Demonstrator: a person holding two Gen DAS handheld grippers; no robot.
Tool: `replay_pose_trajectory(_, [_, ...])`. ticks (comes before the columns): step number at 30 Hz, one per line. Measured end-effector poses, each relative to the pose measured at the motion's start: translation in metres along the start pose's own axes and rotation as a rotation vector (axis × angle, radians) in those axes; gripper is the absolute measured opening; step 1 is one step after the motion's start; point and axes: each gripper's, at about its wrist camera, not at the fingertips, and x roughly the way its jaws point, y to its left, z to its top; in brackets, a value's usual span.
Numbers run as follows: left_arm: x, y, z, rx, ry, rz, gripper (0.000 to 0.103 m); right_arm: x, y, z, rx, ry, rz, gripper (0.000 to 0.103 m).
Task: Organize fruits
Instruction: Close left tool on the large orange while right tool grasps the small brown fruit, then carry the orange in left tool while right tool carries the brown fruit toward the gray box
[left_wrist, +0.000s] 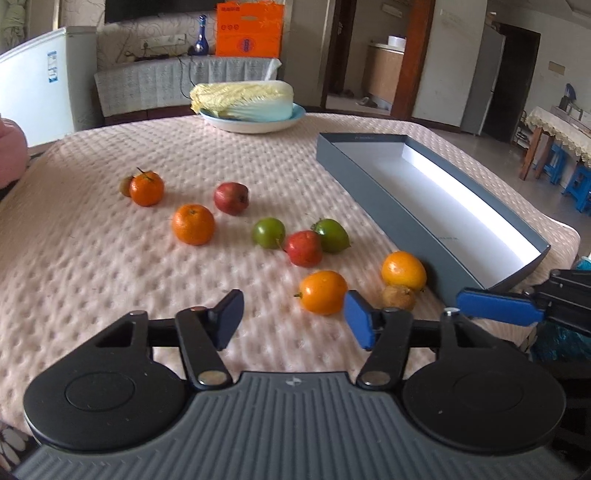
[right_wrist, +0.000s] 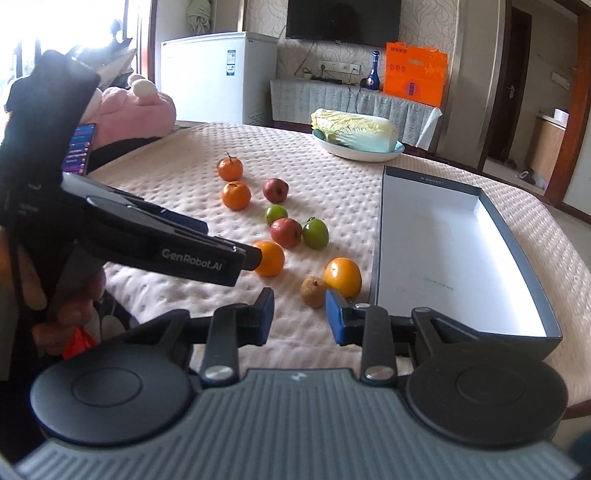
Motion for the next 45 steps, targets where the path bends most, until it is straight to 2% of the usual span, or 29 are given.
replay_pose_trajectory(5, [0.008, -0.007, 0.0, 0.03, 0.016, -0.011, 0.062, 0.01, 0.001, 0.0, -0.003, 0.028, -0.023, 0.034])
replay_pose_trajectory(26, [0.03, -0.006, 0.005, -0.024, 0.047, -0.026, 0.057, 0.032, 0.003, 0.003, 0.0, 0.077, -0.046, 0.03])
replay_pose_trajectory(29, [0.032, -0.007, 0.005, -0.016, 0.045, -0.024, 0.057, 0.035, 0.003, 0.003, -0.005, 0.085, -0.045, 0.021])
replay_pose_trajectory(31, [0.032, -0.007, 0.005, -0.011, 0.042, -0.021, 0.052, 0.036, 0.003, 0.003, -0.016, 0.085, -0.051, 0.019])
replay_pose_trajectory(33, [0.032, -0.006, 0.006, -0.02, 0.042, -0.039, 0.043, 0.036, 0.004, 0.004, -0.024, 0.084, -0.052, 0.017])
replay_pose_trajectory(35, [0.031, -0.006, 0.005, -0.019, 0.042, -0.043, 0.043, 0.035, 0.003, 0.003, -0.029, 0.086, -0.051, 0.017])
replay_pose_trajectory(38, [0.029, -0.004, 0.006, -0.025, 0.036, -0.023, 0.042, 0.032, 0.003, 0.003, -0.029, 0.083, -0.044, 0.008])
replay_pose_trajectory(45, [0.026, 0.009, 0.006, -0.059, 0.039, 0.043, 0.042, 0.034, 0.003, 0.002, -0.028, 0.098, -0.043, 0.008])
